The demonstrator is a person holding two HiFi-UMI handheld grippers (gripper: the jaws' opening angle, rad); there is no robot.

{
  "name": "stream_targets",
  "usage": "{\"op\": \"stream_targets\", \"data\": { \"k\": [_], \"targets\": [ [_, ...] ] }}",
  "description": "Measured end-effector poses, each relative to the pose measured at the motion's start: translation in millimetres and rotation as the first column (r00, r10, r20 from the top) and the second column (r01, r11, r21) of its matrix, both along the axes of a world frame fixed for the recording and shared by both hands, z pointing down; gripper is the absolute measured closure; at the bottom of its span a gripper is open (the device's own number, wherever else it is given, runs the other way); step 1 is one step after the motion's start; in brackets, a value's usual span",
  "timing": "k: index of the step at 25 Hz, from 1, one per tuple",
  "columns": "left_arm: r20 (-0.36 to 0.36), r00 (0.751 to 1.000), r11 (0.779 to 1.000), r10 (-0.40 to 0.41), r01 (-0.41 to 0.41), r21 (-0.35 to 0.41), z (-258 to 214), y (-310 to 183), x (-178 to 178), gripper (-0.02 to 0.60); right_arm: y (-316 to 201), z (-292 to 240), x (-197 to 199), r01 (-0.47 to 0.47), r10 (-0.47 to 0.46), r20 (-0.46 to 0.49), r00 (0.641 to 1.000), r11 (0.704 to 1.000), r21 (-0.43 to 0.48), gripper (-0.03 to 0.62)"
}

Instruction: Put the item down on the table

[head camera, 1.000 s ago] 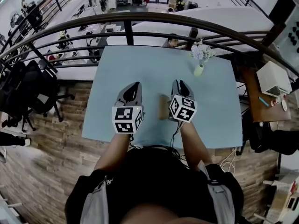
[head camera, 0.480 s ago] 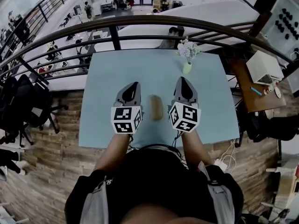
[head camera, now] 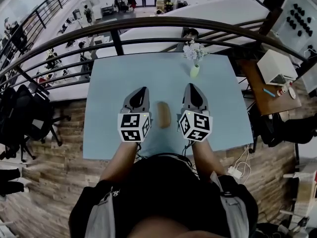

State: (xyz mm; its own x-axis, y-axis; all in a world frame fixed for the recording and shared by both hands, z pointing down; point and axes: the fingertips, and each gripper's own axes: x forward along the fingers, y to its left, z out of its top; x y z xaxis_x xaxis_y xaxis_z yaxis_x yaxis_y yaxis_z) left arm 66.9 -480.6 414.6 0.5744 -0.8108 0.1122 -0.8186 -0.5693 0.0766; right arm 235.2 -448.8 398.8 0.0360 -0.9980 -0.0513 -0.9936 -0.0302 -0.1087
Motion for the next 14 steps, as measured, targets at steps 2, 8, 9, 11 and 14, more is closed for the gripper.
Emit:
{"op": "stream_targets", "data": {
  "k": [2,8,9,11,14],
  "targets": [
    [0.0,1.0,1.0,0.003,-0.003,0.002,-1.3,0.6,0.3,0.572,0.6,0.2,-0.3,-0.002,0.002,-0.01,1.0,1.0,0.005,0.594],
    [-0.003,1.0,1.0,0.002,-0.002,0.007,-2.8,-0.1,-2.8,0.572,0.1,-0.8,-4.5,0.0,0.0,-0.009,1.0,1.0,0.012,0.592],
    [-0.003,1.0,1.0,0.002,-0.002,0.006,-2.6,-0.3,-3.4,0.572,-0.2,-0.8,-4.5,-0.002,0.002,-0.006,1.0,1.0,0.013,0.592],
    [-0.002,1.0,1.0,0.001,-0.001,0.004,-2.4,-0.4,-3.6,0.572,-0.6,-0.1,-4.1,-0.002,0.002,0.0,1.0,1.0,0.012,0.592],
    [0.0,1.0,1.0,0.001,-0.001,0.004,-2.4,-0.1,-3.0,0.572,-1.2,2.1,-3.7,0.001,-0.001,0.01,1.0,1.0,0.004,0.592]
  ]
}}
